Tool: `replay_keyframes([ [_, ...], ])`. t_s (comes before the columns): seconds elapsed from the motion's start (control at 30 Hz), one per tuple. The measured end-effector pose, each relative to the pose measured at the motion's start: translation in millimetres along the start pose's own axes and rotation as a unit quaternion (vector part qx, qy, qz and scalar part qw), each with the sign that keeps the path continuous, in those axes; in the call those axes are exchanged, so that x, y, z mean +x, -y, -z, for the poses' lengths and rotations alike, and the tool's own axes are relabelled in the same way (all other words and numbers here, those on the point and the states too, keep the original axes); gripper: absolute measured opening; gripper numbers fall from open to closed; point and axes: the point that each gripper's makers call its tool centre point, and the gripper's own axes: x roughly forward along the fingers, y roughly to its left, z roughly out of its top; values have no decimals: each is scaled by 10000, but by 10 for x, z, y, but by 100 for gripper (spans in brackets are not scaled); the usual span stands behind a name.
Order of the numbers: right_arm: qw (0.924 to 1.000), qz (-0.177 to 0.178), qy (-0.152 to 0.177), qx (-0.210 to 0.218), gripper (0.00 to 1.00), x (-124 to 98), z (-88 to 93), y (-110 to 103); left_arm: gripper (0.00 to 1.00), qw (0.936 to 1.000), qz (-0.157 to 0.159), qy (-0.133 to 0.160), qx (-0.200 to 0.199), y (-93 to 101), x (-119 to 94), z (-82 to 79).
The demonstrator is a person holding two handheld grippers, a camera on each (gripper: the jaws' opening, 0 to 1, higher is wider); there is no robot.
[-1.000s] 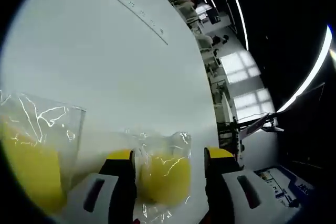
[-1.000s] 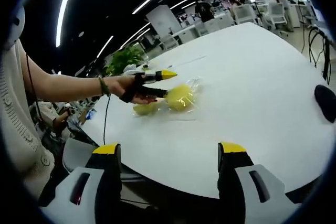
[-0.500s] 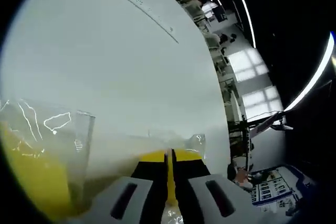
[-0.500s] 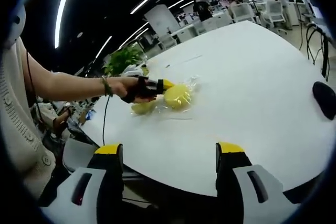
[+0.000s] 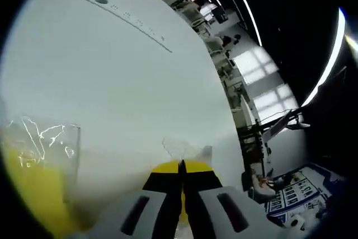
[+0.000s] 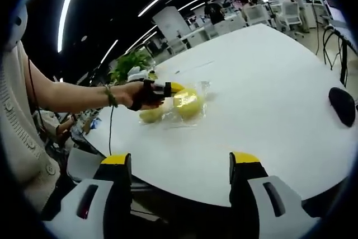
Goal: Compare the silicone blocks by pressing each to a similar depth, holding the contact briefly, and releasing to observe deformation and rebound differences across the visible hardness samples.
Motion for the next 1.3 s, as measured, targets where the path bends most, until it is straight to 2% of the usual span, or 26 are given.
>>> replay_keyframes([
  [0.13, 9999, -17, 103, -61, 65, 12, -51, -83, 0, 9998, 167, -27, 93, 121, -113, 41],
  [0.23, 9998, -40, 129, -124, 65, 18, -64, -155, 0, 9977, 119, -110, 663, 135, -203, 69],
  [0.3, 9998, -49, 138, -166, 65, 15, -63, -196, 0, 9977, 217, -118, 625, 193, -267, 90],
  [0.47, 9995, -62, 170, -240, 65, -3, -56, -306, 0, 9951, 323, -126, 922, 301, -424, 117],
  [0.57, 9994, -78, 199, -281, 65, -13, -55, -369, 0, 9925, 414, -227, 1130, 374, -520, 152],
  [0.67, 9991, -69, 206, -358, 65, -13, -71, -423, 0, 9871, 498, -274, 1494, 465, -636, 179],
  [0.77, 9988, -76, 249, -422, 66, -19, -106, -480, 0, 9857, 577, -297, 1554, 533, -739, 193],
  [1.03, 9964, -186, 349, -750, 66, 25, -264, -699, 0, 9778, 589, -264, 1992, 573, -1052, 176],
  [1.17, 9945, -260, 347, -953, 66, 79, -348, -820, 0, 9765, 611, -125, 2061, 567, -1257, 104],
  [1.3, 9922, -381, 324, -1143, 67, 156, -429, -932, 0, 9714, 628, -31, 2289, 587, -1462, 36],
])
